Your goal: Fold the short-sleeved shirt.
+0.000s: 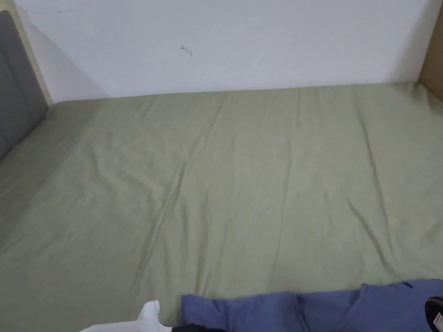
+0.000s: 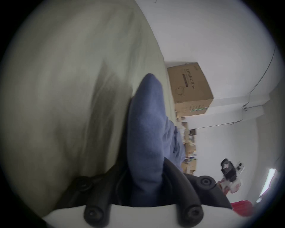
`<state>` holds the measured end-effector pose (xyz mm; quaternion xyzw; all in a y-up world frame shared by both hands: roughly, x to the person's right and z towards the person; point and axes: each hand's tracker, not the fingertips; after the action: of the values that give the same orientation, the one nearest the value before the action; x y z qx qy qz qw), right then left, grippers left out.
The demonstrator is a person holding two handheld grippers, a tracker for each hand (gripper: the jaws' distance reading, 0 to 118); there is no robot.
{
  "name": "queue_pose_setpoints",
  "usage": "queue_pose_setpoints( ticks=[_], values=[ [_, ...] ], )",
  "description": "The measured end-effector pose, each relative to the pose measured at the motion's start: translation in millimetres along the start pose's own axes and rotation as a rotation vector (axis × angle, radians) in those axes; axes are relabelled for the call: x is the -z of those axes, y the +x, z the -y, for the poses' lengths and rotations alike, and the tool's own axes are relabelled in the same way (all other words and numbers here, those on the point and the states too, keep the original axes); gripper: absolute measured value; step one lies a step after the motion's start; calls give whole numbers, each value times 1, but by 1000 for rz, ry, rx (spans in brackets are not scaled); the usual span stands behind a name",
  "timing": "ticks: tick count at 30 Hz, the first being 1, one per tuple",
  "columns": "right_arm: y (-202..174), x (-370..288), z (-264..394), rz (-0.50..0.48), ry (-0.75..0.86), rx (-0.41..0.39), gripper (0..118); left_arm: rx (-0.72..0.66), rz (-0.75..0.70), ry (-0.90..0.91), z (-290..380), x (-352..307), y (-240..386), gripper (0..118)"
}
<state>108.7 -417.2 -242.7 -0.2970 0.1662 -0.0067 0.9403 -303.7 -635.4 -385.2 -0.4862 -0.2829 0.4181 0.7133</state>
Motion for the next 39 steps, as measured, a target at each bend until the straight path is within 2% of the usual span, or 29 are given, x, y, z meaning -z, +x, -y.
queue_pose_setpoints(
  ticks=[1,3,5,9,11,13,20,21,22,23,24,25,26,31,34,35,36,37,38,39],
  values=[
    [2,0,0,-3,-1,5,0,75,-73,3,-4,-11,9,7],
    [7,-1,2,-7,13,22,0,191,-120,-23,-8,-34,27,7],
    [11,-2,3,-17,30,45,0,249,-244,-23,-8,-60,49,7],
    [17,-3,10,-38,48,78,0,408,-705,-19,-15,-101,87,8],
    [20,-6,16,-37,53,83,0,513,-848,-42,-13,-104,107,8],
    [24,-9,22,-38,57,87,0,592,-875,-51,-6,-89,128,8],
    [43,-32,35,-23,64,137,0,281,-395,-143,6,30,177,10],
    [46,-34,36,-14,63,136,0,248,-346,-177,10,53,182,19],
    [49,-36,37,-2,63,134,0,233,-316,-203,12,72,184,44],
    [52,-39,38,10,66,134,0,208,-279,-233,14,90,183,97],
    [55,-40,38,18,66,141,0,172,-259,-265,15,106,182,118],
    [57,-42,37,22,66,151,0,187,-298,-273,15,117,180,112],
    [59,-44,37,23,69,161,0,182,-254,-206,14,117,185,105],
    [65,-53,39,20,105,183,0,293,-357,-119,15,73,203,108],
    [70,-51,40,25,107,179,0,404,-382,-52,19,39,214,96],
    [72,-50,41,27,110,180,0,467,-378,-18,23,31,219,96],
    [74,-49,41,28,112,184,0,544,-389,9,27,28,224,74],
    [76,-49,41,27,112,190,0,603,-424,7,32,32,229,40],
    [78,-49,41,27,111,196,0,649,-473,2,35,39,229,0],
    [79,-49,42,29,111,201,0,689,-503,-4,38,50,231,1]
  ],
)
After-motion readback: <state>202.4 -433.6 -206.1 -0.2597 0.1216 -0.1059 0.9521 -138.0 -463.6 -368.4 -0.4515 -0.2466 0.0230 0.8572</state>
